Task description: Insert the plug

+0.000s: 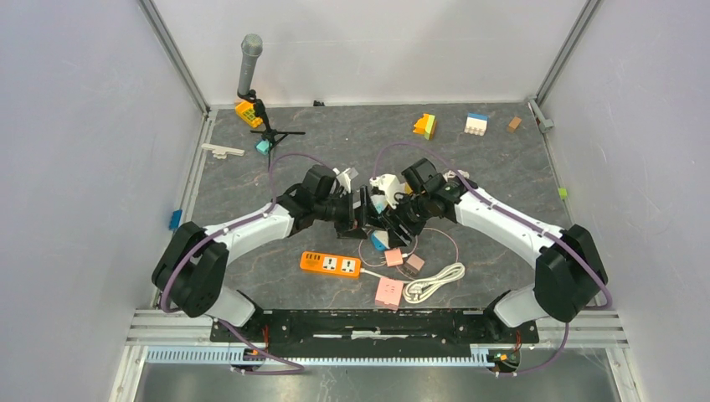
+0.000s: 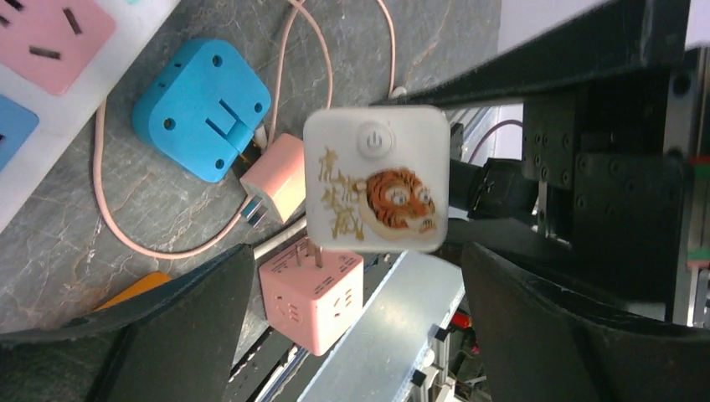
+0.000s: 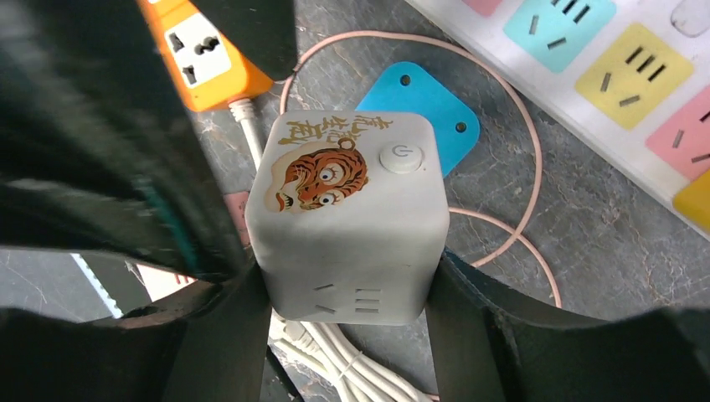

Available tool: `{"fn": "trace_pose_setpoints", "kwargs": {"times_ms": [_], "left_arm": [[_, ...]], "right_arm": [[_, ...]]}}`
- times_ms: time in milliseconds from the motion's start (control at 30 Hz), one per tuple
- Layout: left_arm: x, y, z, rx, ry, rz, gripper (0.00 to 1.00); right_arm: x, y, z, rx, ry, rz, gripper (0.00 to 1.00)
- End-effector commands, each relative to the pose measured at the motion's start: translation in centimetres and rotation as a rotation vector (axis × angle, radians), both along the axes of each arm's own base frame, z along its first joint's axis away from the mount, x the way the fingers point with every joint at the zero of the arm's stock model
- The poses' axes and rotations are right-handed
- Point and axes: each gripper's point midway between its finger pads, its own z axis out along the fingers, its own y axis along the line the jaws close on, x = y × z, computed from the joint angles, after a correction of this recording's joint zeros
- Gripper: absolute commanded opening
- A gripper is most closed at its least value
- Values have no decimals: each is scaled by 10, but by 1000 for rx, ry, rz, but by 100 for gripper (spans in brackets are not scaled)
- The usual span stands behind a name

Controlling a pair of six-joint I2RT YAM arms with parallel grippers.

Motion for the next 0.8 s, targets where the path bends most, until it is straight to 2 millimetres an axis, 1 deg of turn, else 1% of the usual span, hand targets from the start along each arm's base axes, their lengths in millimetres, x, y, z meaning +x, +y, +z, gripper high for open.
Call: {"fn": "trace_pose_setpoints", "kwargs": {"times_ms": [0,100,233,400,500,633,700,733,767], "left_arm": [[6,-26,36,-137,-26,-53,100],[3,-33,35,-137,-14,-76,100],[6,-35,29,-124,1,-64,99],[5,-38,29,-127,9,-72,89],[-1,-40,29,-137,22,-102,77],[-8,-40,24,-136,40,-124,57],[-8,-39,23,-134,40,-124,47],[-9,-39,24,-134,37,-126,40],[-8,-39,24,-135,34,-126,34]], "right_arm": [[11,27,39,133,-115,49,0],[13,32,48,154,-129,46,0],[14,39,57,193,-140,47,0],[19,41,62,200,-154,32,0],[28,40,65,183,-175,0,0],[39,40,70,166,-206,-36,0],[42,42,72,172,-212,-42,0],[42,43,73,177,-212,-46,2],[43,44,74,180,-209,-47,7]]}}
